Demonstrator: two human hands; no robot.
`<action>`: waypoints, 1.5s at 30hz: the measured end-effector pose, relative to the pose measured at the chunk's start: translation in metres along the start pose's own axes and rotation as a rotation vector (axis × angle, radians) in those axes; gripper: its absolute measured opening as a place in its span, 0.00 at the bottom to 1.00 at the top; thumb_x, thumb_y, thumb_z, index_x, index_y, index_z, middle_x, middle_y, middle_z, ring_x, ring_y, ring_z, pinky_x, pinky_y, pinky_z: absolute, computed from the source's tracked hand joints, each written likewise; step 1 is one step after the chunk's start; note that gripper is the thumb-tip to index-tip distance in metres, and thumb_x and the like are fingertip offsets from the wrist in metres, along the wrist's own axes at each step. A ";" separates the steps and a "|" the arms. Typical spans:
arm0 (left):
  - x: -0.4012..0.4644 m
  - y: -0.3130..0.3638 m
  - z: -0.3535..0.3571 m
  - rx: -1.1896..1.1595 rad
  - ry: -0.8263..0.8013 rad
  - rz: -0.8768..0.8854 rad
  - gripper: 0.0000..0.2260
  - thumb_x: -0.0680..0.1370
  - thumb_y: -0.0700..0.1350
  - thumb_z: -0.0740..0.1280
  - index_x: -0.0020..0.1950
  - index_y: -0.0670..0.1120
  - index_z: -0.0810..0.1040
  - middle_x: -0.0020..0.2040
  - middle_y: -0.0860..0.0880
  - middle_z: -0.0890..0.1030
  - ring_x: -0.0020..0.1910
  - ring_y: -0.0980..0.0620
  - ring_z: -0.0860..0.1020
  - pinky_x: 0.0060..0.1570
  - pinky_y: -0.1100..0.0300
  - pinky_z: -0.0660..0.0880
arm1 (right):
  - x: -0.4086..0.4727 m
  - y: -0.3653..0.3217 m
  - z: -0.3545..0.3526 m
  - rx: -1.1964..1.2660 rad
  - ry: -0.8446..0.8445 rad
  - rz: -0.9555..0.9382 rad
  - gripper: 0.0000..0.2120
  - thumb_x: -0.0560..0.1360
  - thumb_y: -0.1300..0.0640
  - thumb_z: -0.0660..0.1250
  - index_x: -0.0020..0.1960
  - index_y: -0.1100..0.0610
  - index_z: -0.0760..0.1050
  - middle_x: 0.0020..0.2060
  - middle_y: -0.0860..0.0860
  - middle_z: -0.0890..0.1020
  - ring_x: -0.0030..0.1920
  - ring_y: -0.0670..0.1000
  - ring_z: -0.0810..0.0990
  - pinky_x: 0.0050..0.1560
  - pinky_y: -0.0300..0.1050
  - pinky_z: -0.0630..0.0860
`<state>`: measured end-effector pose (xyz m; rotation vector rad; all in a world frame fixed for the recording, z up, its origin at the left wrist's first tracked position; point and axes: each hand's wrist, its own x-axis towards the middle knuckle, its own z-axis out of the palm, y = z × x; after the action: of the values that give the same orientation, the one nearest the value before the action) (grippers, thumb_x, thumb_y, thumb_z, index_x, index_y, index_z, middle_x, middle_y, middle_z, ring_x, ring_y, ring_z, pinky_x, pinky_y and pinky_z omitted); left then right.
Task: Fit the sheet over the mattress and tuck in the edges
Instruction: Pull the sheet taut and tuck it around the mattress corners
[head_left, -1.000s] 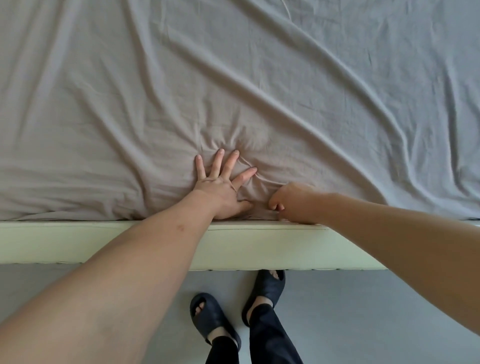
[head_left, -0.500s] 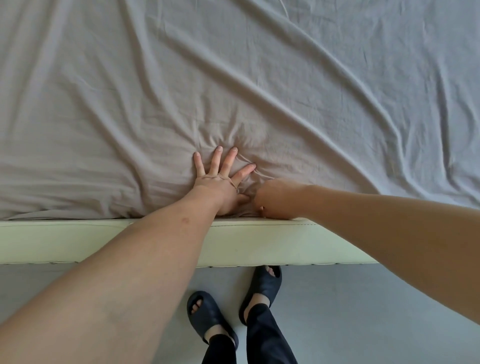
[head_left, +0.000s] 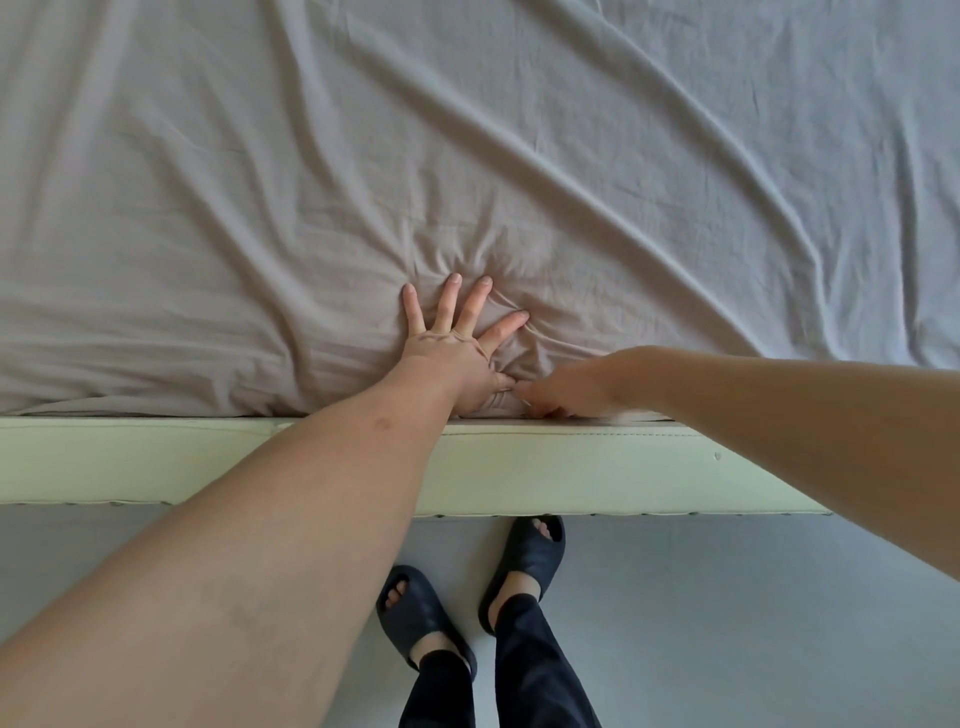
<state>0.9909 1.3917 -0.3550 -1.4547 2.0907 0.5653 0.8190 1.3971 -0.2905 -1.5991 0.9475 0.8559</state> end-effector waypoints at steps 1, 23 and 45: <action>-0.001 0.002 0.001 -0.001 0.002 0.003 0.35 0.77 0.73 0.53 0.76 0.72 0.33 0.79 0.51 0.26 0.77 0.41 0.26 0.65 0.24 0.30 | -0.001 -0.001 0.003 0.019 -0.041 -0.006 0.29 0.86 0.39 0.43 0.81 0.52 0.60 0.79 0.51 0.64 0.79 0.53 0.61 0.79 0.52 0.53; -0.003 -0.001 -0.024 -0.104 -0.194 0.178 0.49 0.68 0.53 0.72 0.76 0.75 0.42 0.79 0.57 0.27 0.76 0.44 0.24 0.68 0.26 0.29 | -0.065 0.027 -0.012 0.032 0.139 0.316 0.17 0.86 0.55 0.55 0.64 0.58 0.80 0.64 0.53 0.81 0.63 0.55 0.79 0.65 0.44 0.70; 0.027 0.102 -0.040 -0.090 -0.140 0.092 0.50 0.70 0.66 0.71 0.74 0.73 0.31 0.76 0.53 0.22 0.75 0.40 0.22 0.69 0.28 0.30 | -0.059 0.095 0.025 0.255 0.101 0.018 0.21 0.85 0.54 0.55 0.77 0.53 0.68 0.76 0.49 0.69 0.73 0.50 0.69 0.68 0.37 0.64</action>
<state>0.8798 1.3822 -0.3370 -1.3313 2.0533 0.7830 0.7065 1.4172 -0.2821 -1.4252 1.0981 0.6423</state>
